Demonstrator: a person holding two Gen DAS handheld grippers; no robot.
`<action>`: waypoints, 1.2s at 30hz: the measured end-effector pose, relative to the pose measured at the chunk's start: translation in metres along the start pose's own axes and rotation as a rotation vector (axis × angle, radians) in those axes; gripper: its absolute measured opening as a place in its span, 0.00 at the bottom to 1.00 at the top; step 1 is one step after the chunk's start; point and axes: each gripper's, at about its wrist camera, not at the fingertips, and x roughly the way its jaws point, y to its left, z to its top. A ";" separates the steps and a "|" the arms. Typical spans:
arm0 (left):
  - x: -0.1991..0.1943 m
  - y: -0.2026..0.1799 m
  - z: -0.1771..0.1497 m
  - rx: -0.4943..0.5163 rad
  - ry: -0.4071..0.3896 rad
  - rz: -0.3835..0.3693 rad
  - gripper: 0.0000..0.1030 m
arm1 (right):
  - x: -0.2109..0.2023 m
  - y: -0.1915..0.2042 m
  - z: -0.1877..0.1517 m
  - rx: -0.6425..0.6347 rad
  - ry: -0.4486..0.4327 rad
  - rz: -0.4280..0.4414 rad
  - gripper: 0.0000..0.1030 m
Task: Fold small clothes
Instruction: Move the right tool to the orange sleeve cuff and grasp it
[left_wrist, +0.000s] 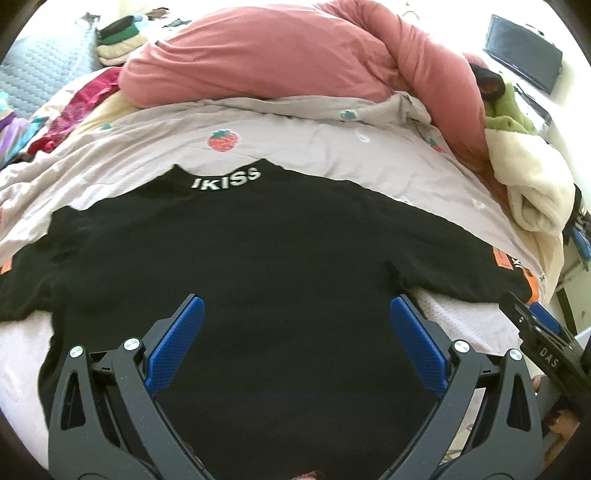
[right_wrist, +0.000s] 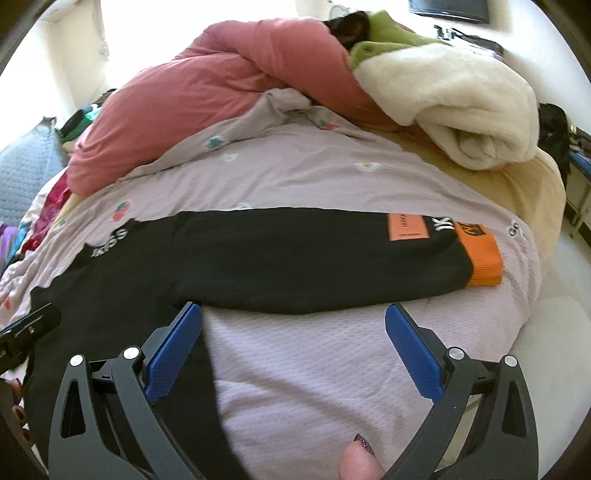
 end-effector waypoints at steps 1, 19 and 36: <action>0.004 -0.003 0.002 0.005 0.007 -0.005 0.92 | 0.002 -0.005 0.001 0.009 0.001 -0.010 0.96; 0.056 -0.051 0.017 0.110 0.094 -0.082 0.92 | 0.039 -0.090 0.008 0.232 0.078 -0.128 0.96; 0.091 -0.074 0.024 0.141 0.151 -0.159 0.92 | 0.079 -0.125 0.029 0.347 0.094 -0.143 0.96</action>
